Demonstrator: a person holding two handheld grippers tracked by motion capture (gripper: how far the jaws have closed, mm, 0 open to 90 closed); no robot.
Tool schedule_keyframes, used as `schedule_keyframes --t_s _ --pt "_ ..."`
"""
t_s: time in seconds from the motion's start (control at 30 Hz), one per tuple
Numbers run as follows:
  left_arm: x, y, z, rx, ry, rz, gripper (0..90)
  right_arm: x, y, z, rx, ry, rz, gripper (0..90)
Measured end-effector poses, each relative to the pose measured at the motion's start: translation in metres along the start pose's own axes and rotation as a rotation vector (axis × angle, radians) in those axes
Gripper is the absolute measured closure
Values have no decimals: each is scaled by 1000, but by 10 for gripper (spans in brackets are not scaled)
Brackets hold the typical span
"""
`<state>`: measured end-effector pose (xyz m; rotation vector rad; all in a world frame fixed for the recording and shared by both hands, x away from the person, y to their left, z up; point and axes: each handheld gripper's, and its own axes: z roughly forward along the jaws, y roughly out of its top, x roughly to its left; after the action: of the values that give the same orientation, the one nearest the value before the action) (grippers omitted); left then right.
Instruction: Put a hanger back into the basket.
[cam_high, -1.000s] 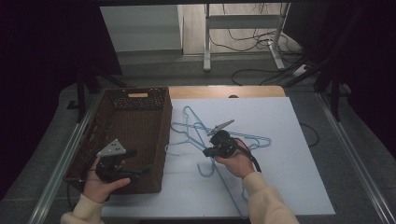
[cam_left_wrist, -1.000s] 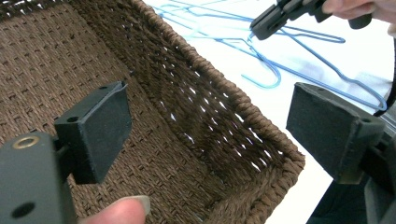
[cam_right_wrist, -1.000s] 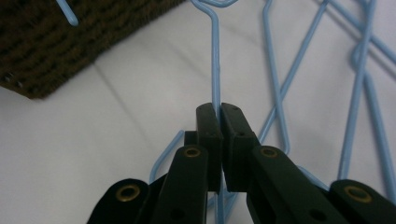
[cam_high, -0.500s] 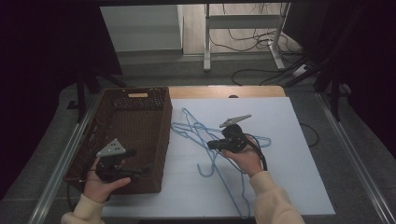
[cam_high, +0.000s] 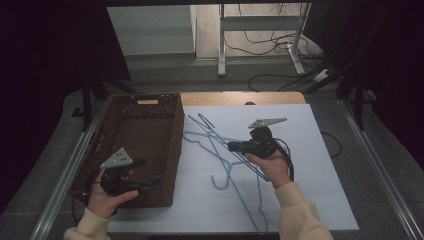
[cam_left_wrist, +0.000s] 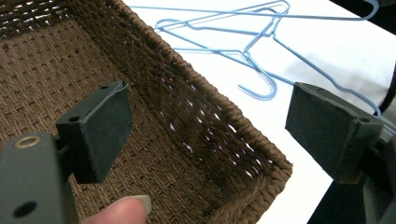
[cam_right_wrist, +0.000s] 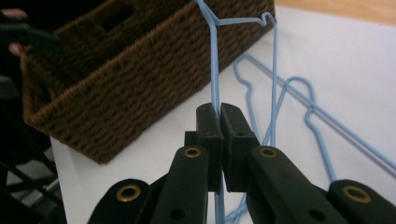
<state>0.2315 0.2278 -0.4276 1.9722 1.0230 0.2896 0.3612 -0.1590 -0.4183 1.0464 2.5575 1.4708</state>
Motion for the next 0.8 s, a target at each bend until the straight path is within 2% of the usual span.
schedule_keyframes --t_s 0.13,0.33,0.5,0.8 --pt "-2 1 -2 0 -4 8 147 1 1 -10 -34 5 9 876" --pt "-3 3 -3 -5 -2 11 148 4 -2 -20 -44 35 4 875" --pt "-3 2 0 1 6 5 152 2 -12 -29 -42 59 9 876" --pt "-10 6 2 -3 4 28 157 1 -34 -44 -29 80 18 876"
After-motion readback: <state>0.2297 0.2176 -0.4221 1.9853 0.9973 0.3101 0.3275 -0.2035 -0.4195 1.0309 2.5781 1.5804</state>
